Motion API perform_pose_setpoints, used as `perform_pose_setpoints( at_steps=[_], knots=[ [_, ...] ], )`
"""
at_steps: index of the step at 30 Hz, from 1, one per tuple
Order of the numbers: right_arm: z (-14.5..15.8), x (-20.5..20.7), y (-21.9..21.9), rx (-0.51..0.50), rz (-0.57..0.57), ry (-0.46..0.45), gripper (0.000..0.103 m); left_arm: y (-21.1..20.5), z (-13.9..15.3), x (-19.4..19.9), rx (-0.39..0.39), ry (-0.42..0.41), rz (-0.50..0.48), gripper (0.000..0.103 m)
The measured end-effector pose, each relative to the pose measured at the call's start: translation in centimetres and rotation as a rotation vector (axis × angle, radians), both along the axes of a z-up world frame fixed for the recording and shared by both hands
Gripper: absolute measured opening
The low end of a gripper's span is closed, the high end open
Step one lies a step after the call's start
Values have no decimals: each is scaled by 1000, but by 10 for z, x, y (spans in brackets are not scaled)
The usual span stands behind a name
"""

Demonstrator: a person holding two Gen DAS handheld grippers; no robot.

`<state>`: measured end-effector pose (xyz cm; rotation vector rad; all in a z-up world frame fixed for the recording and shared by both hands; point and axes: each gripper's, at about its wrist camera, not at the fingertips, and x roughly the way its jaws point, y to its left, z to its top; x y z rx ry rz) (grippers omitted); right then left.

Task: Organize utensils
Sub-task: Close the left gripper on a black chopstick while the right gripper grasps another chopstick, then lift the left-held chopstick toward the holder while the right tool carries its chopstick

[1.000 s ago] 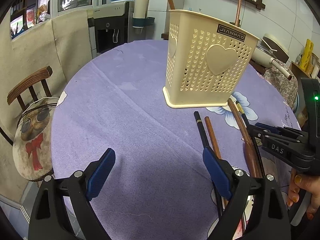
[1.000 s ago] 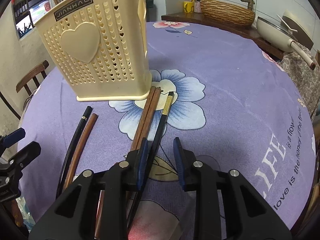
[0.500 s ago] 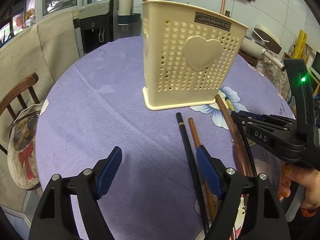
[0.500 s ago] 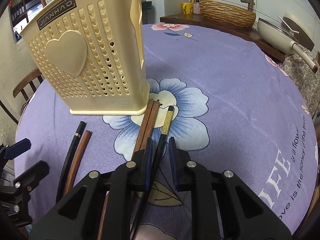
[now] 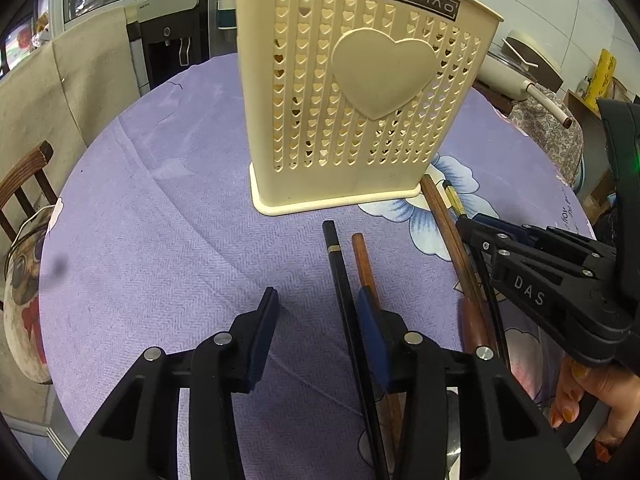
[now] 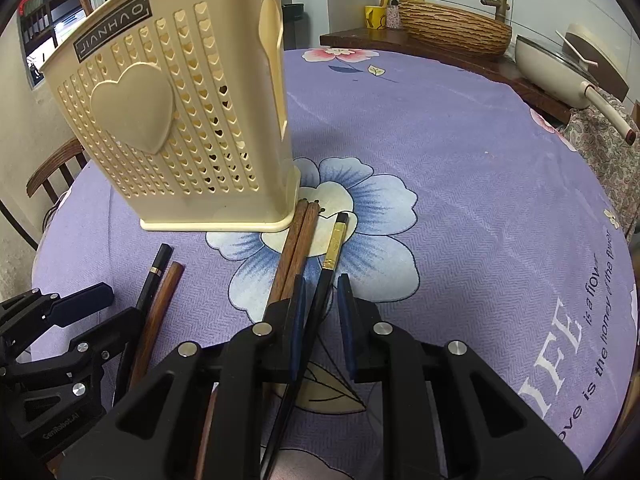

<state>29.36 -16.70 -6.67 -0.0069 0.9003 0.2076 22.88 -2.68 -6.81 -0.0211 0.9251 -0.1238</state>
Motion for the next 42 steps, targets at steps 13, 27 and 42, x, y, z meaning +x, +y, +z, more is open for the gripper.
perform_pose_setpoints(
  at_steps=[13, 27, 42],
  knots=[
    [0, 10, 0, 16, -11, 14, 17, -13, 0, 17, 71, 2, -10, 24],
    [0, 13, 5, -15, -38, -3, 11, -16, -1, 17, 93, -15, -6, 14],
    [1, 16, 4, -4, -43, 0, 9, -15, -1, 16, 78, -15, -5, 10]
  ],
)
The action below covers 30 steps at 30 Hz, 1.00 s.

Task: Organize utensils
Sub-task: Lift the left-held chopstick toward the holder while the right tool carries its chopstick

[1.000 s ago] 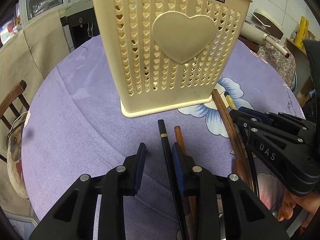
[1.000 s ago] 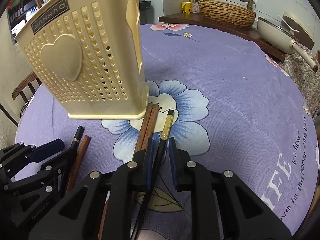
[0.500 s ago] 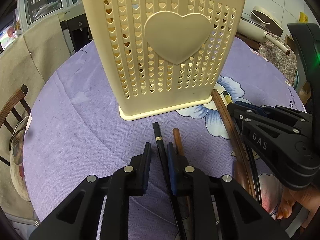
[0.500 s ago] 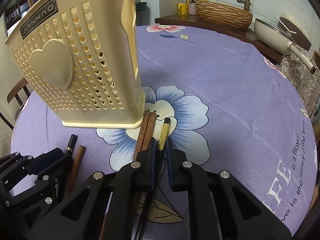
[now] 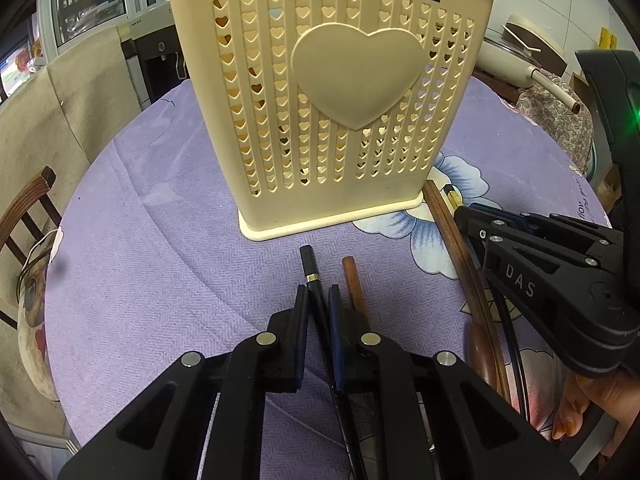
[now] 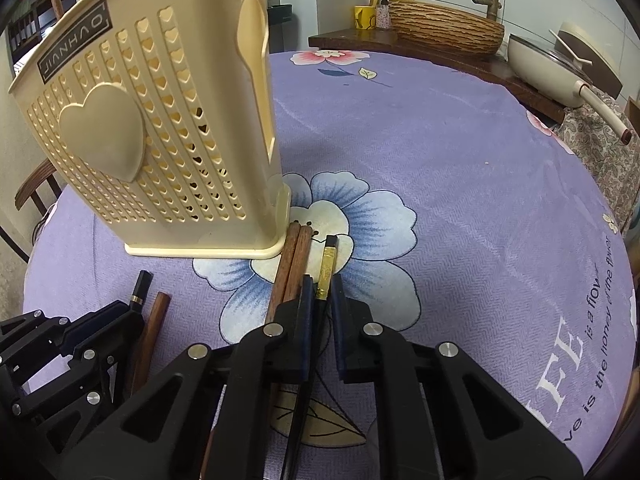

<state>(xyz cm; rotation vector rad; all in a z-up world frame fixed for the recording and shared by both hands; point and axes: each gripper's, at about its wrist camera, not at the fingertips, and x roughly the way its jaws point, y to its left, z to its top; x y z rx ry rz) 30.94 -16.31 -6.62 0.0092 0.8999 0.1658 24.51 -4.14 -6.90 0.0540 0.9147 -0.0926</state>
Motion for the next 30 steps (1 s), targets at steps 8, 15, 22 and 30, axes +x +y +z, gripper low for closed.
perform_pose_setpoints(
  at_steps=[8, 15, 22, 30],
  knots=[
    [0, 5, -9, 56, -6, 7, 8, 4, 0, 2, -27, 2, 0, 8],
    [-1, 9, -18, 101, -9, 13, 8, 6, 2, 3, -39, -2, 3, 8],
    [6, 7, -27, 134, -27, -11, 8, 13, 12, -1, -59, -27, 14, 8],
    [28, -5, -38, 211, -14, -78, 8, 17, 37, -14, -86, -89, 8, 8]
  ],
)
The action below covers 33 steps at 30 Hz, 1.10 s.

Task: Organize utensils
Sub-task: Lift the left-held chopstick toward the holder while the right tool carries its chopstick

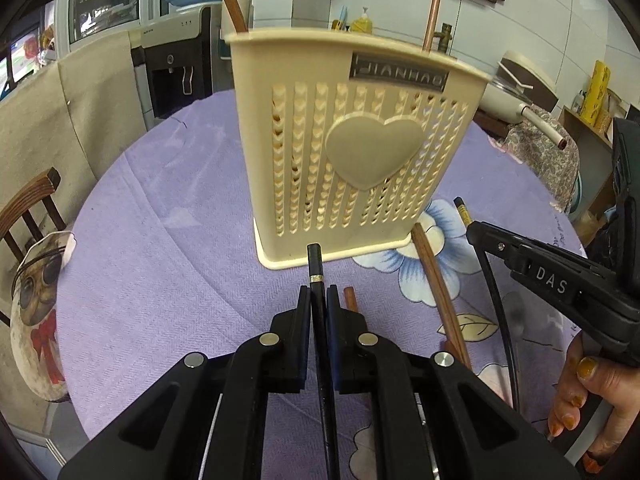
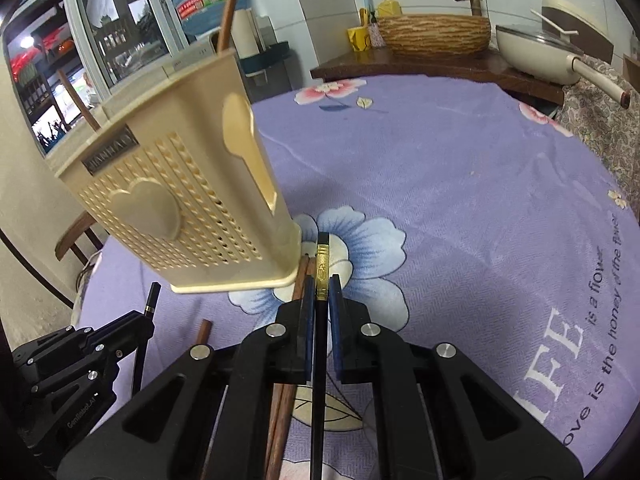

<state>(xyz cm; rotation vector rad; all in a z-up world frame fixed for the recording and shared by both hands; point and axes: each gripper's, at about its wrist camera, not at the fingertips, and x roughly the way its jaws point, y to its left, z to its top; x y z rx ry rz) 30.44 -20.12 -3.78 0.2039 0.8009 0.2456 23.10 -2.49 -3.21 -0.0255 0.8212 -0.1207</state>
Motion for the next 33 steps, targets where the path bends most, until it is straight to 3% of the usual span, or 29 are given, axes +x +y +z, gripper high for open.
perform_pose_setpoints(
  at_steps=[19, 33],
  knots=[
    [96, -81, -19, 56, 124, -264, 8, 25, 85, -49, -84, -231, -2, 7],
    [139, -119, -22, 43, 153, -376, 8, 37, 119, -78, -120, -334, -14, 7]
  ],
)
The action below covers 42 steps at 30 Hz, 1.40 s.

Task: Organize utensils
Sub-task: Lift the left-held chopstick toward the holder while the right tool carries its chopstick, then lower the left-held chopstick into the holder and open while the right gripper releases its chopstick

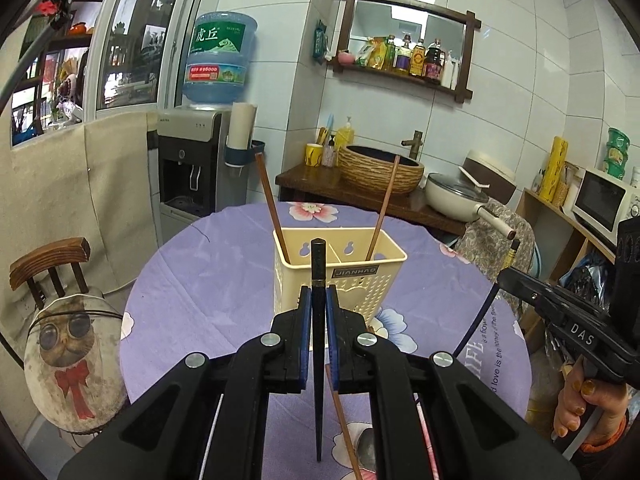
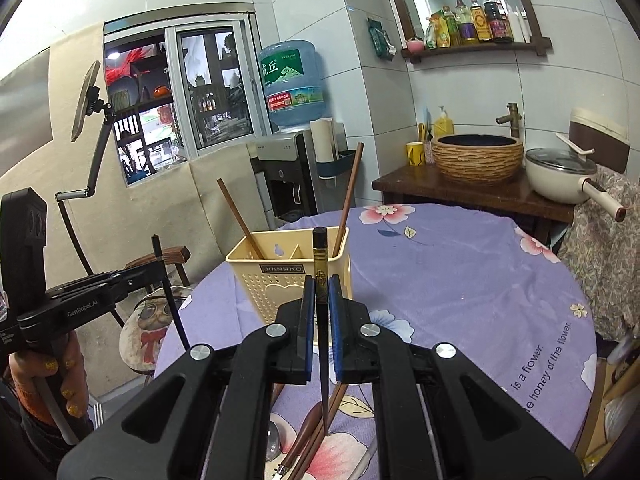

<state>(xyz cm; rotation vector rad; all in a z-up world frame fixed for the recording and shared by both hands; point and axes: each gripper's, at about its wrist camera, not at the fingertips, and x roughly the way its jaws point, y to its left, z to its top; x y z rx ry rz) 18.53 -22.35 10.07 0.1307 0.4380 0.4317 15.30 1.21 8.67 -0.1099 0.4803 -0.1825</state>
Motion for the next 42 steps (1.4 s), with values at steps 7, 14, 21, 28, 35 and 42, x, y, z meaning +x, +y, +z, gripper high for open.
perform_pose_setpoints(
  at_steps=[7, 14, 21, 28, 35, 42],
  knots=[
    [-3, 8, 3, -5, -6, 14, 8, 0, 2, -1, 1, -2, -4, 7],
    [0, 9, 2, -13, -4, 8, 8, 1, 5, -2, -5, -11, -11, 7],
    [16, 10, 2, -16, 7, -20, 8, 4, 18, -4, -18, -34, -39, 7],
    [50, 22, 3, 23, 64, -51, 8, 8, 53, 6, -50, -64, -105, 7],
    [112, 50, 13, 62, 76, -133, 8, 10, 116, 28, -63, -148, -98, 7],
    [147, 83, 29, 74, 18, -205, 8, 11, 147, 66, -56, -188, -3, 7]
  ],
)
